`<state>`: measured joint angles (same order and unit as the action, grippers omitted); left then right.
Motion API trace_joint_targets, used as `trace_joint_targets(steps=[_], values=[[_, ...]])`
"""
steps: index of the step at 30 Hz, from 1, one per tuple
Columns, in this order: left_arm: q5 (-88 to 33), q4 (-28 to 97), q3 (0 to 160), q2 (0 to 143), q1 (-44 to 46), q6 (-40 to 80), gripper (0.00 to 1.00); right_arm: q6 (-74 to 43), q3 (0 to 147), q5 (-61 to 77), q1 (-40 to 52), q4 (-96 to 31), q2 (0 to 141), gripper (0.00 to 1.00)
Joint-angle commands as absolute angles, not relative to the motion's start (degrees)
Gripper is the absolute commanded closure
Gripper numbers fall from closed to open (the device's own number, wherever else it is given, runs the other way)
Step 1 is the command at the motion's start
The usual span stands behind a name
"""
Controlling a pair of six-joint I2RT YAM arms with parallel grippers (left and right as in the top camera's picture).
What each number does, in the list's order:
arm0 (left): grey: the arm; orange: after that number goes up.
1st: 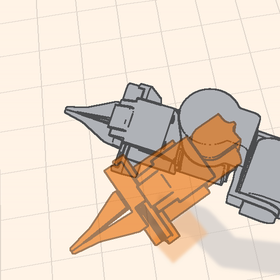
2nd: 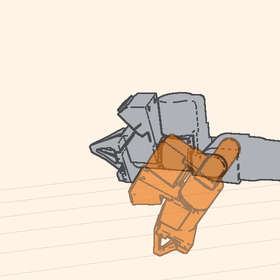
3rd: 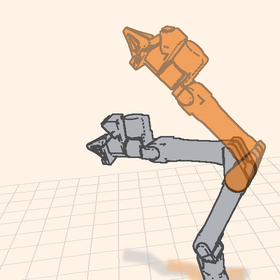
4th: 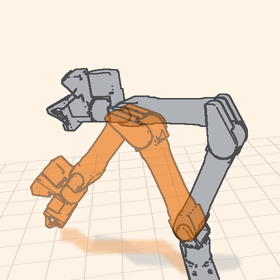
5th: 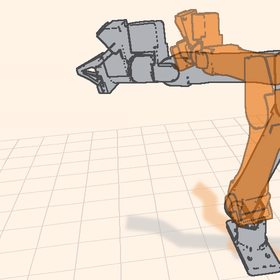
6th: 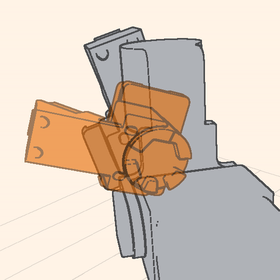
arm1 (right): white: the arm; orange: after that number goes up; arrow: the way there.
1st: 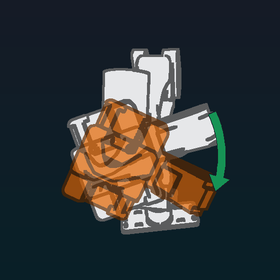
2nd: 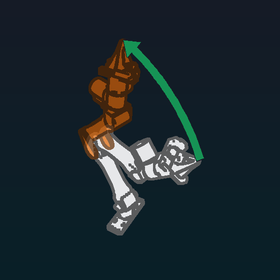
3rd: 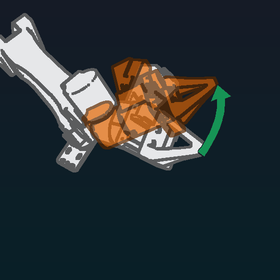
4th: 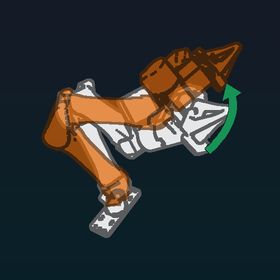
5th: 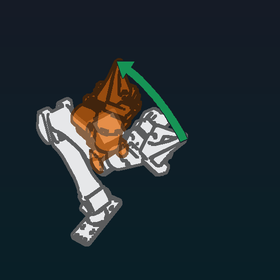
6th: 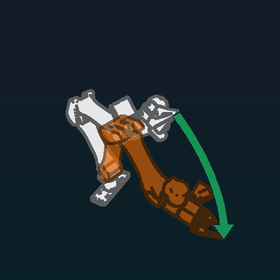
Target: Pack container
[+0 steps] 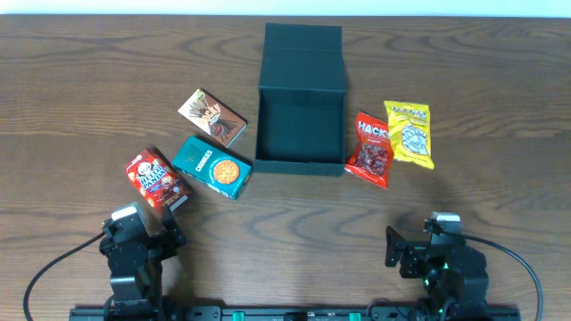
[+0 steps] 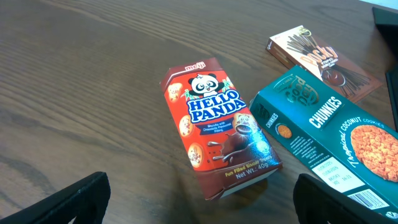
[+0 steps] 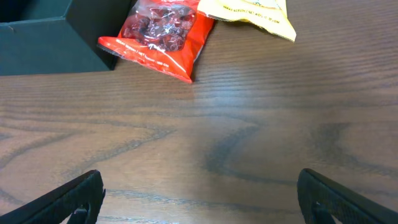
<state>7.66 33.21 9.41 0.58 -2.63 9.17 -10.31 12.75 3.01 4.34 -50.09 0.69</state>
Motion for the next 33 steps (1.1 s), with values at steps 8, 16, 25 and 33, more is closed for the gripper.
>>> trace_joint_targets(steps=[8, 16, 25, 33], values=[[6.6, 32.9, 8.7, 0.2, -3.0, 9.5, 0.05, -11.3, 11.9, 3.3, 3.7, -50.4, 0.3, 0.01], [-19.1, 32.8, 8.9, 0.2, -3.0, 37.8, 0.05, -11.3, 11.9, 3.3, 3.7, -50.4, 0.3, 0.01], [-23.1, 27.4, 8.9, 0.2, -3.0, 55.9, 0.05, -11.3, 11.9, 3.3, 3.7, -50.4, 0.3, 0.01], [-26.5, 15.2, 11.1, 3.6, -3.0, 55.8, 0.04, -11.3, 11.9, 3.3, 3.7, -50.4, 0.3, 0.01]])
